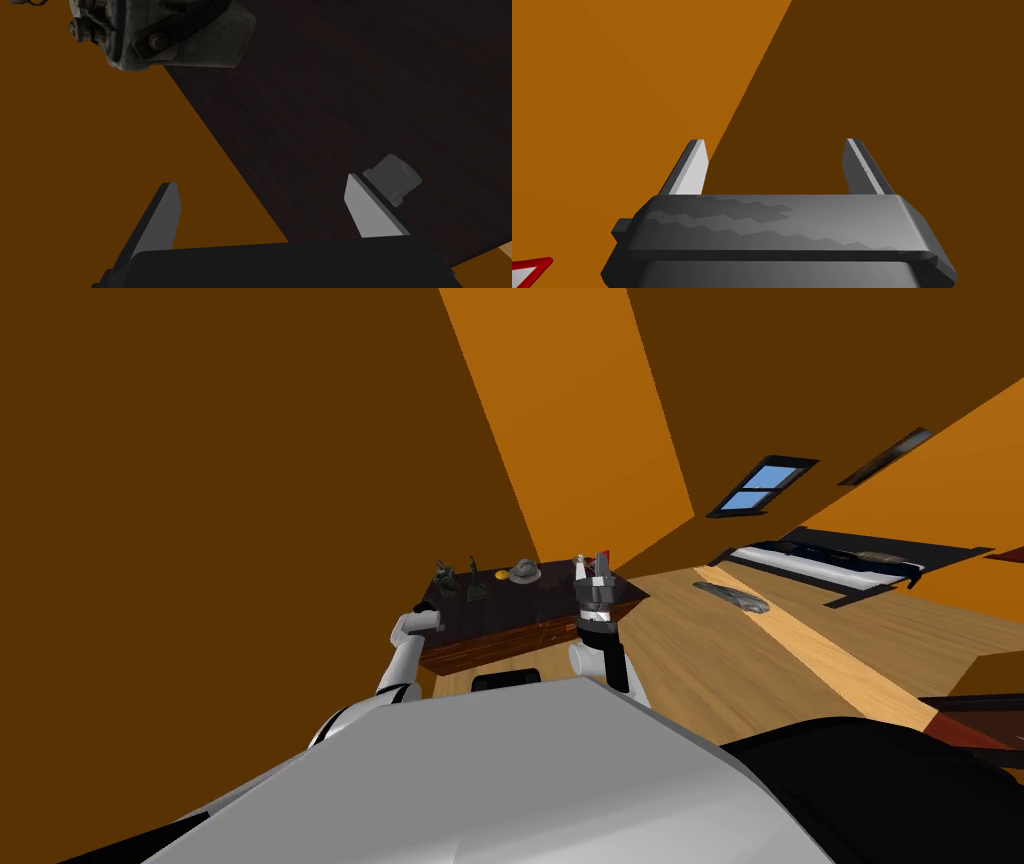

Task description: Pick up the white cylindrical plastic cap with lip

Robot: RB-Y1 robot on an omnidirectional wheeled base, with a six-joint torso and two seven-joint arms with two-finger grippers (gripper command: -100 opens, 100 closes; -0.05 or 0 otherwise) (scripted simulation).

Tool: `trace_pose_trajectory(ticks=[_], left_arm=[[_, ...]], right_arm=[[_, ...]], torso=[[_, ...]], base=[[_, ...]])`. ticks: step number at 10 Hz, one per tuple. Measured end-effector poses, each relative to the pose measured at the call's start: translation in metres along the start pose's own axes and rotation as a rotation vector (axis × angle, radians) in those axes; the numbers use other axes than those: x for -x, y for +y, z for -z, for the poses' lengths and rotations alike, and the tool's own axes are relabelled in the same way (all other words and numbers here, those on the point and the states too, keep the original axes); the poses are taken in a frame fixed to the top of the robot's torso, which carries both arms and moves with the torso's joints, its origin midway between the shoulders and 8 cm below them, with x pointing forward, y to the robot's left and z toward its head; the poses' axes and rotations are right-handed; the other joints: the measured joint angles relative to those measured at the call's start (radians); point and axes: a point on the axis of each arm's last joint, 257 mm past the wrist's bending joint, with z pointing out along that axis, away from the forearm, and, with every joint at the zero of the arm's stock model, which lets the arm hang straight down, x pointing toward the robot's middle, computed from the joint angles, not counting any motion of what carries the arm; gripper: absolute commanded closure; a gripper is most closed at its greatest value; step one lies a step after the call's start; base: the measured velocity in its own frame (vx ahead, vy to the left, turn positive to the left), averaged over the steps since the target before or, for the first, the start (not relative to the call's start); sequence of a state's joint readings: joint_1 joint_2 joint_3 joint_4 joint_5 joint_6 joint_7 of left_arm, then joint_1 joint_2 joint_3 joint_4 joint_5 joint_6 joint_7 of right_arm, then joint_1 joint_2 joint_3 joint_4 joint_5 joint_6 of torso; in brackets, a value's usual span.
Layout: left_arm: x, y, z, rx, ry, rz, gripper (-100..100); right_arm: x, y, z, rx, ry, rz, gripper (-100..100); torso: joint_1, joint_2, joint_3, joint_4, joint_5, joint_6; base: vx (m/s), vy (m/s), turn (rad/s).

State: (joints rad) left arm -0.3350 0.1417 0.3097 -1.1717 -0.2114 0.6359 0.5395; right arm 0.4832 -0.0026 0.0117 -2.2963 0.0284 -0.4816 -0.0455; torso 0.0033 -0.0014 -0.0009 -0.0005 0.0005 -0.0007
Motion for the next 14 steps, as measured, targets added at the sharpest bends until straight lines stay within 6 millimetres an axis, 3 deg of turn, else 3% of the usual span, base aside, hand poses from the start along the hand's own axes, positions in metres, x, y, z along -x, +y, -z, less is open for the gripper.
trace_pose_trajectory(ticks=[6,10,13,14], left_arm=[[0.017,0.076,-0.012,0.215,-0.093,0.051,-100],[0.028,0.143,-0.001,0.383,-0.155,0.084,-100],[0.029,0.163,0.0,0.429,-0.173,0.09,-100],[0.028,0.182,0.006,0.467,-0.186,0.096,-100]], right_arm=[[0.0,0.0,0.0,0.0,0.0,0.0,0],[0.0,0.0,0.0,0.0,0.0,0.0,0],[0.0,0.0,0.0,0.0,0.0,0.0,0],[0.0,0.0,0.0,0.0,0.0,0.0,0]], torso=[[0.001,-0.001,0.0,0.0,0.0,0.0],[0.003,-0.002,-0.001,0.0,0.001,-0.001],[-0.001,0.0,0.0,0.0,0.0,0.0],[0.003,-0.002,-0.001,0.0,0.001,-0.001]], base=[[0.027,0.067,-0.067],[0.044,0.093,-0.05],[0.028,0.057,-0.018],[0.059,0.1,-0.016]])
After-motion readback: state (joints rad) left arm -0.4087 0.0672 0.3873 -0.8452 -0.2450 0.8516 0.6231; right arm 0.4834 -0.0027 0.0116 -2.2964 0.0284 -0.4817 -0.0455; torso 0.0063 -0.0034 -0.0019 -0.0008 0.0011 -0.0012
